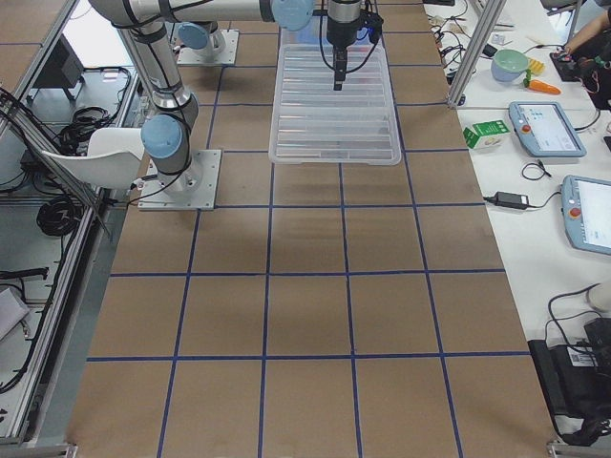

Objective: Place red block in blue tray from box

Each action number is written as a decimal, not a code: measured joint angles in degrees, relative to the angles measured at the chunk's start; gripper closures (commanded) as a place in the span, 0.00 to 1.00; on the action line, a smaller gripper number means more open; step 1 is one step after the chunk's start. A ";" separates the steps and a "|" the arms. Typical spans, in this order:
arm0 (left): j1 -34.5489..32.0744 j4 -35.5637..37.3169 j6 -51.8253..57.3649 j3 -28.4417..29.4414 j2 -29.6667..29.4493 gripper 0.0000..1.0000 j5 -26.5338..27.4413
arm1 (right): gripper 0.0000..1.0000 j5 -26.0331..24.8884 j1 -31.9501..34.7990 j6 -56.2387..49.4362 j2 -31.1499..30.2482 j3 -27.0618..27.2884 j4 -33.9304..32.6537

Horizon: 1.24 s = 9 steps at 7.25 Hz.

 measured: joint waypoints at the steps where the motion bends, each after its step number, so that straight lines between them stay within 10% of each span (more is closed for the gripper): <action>1: 0.01 -4.98 -0.01 3.15 1.89 1.00 0.08 | 0.00 -0.02 0.00 -0.03 0.00 -0.01 -0.17; 5: 5.85 -25.64 0.21 17.85 6.22 1.00 1.10 | 0.00 -0.21 -0.47 -0.99 0.04 -0.33 -0.32; 9: 22.18 -25.36 6.11 17.83 2.77 1.00 1.11 | 0.00 -0.27 -10.49 -16.52 -1.17 -0.59 0.72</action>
